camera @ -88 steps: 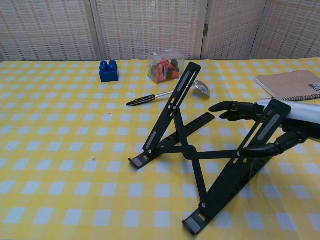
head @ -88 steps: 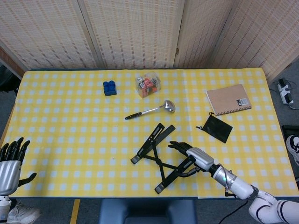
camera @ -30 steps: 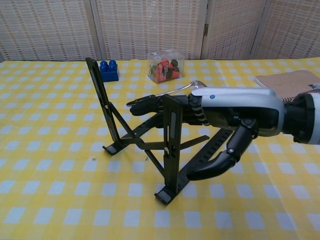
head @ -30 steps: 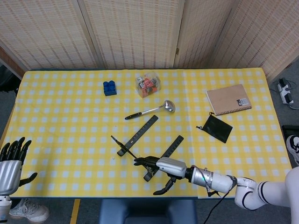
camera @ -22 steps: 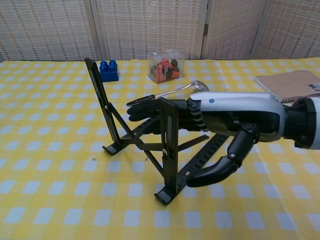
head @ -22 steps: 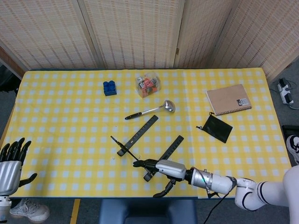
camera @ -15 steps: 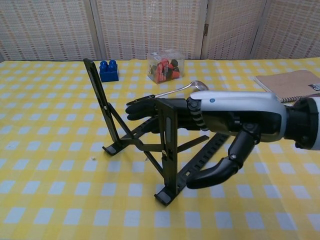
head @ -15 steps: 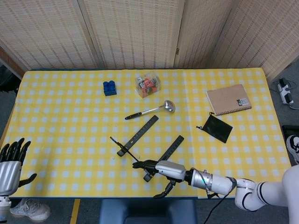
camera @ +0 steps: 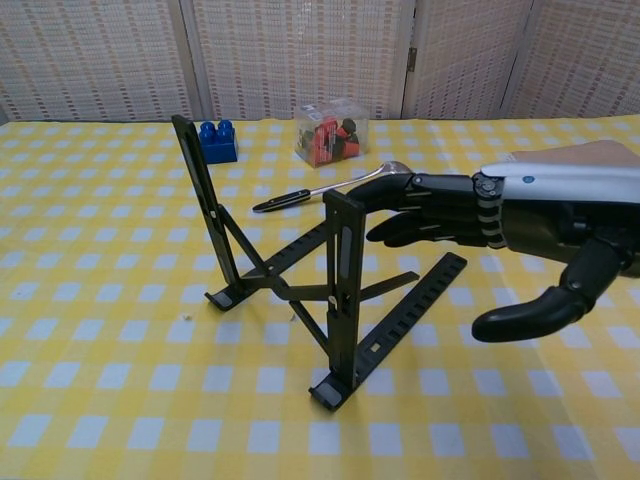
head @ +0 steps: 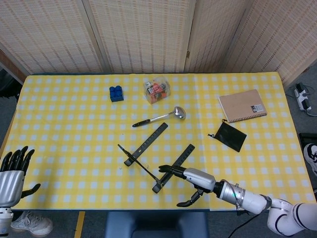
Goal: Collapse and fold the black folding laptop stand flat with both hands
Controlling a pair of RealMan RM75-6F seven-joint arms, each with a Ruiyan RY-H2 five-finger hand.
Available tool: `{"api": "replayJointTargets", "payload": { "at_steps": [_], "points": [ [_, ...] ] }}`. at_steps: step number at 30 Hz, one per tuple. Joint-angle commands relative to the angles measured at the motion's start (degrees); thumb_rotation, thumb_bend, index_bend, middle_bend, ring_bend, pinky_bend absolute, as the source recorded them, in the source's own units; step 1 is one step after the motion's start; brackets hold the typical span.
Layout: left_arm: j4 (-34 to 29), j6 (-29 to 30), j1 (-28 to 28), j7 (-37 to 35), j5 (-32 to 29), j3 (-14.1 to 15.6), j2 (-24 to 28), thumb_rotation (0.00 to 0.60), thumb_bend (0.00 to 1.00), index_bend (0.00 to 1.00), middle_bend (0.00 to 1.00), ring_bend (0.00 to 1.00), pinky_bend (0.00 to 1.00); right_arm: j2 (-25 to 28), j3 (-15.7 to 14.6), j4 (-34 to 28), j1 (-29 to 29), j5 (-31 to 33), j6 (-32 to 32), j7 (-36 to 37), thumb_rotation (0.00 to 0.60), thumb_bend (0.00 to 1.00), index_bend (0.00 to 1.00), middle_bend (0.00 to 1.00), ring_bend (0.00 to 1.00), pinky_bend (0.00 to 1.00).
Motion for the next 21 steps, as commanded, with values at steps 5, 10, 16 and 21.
{"api": "replayJointTargets", "payload": {
  "at_steps": [5, 10, 16, 21],
  "points": [
    [-0.3, -0.1, -0.1, 0.4, 0.4, 0.1, -0.1, 0.600, 0.16, 0.06, 0.06, 0.01, 0.00, -3.1, -0.4, 4.6, -2.2, 1.3, 1.6, 8.3, 0.462, 0.25, 0.00, 0.00, 0.06, 0.00],
    [-0.3, -0.1, 0.0, 0.3, 0.3, 0.3, -0.1, 0.600, 0.16, 0.06, 0.06, 0.01, 0.00, -7.0, 0.2, 8.2, -2.8, 2.0, 2.1, 15.2, 0.460, 0.25, 0.00, 0.00, 0.05, 0.00],
    [0.0, -0.1, 0.3, -0.1, 0.2, 0.5, -0.1, 0.600, 0.16, 0.06, 0.06, 0.01, 0.00, -11.4, -0.4, 11.2, -3.5, 2.1, 2.2, 23.0, 0.457, 0.25, 0.00, 0.00, 0.04, 0.00],
    [0.3, 0.1, 0.6, -0.5, 0.2, 0.7, 0.0, 0.600, 0.16, 0.06, 0.06, 0.01, 0.00, -14.1, -1.5, 13.3, -4.5, 1.9, 3.0, 29.5, 0.457, 0.25, 0.00, 0.00, 0.03, 0.00]
  ]
}}
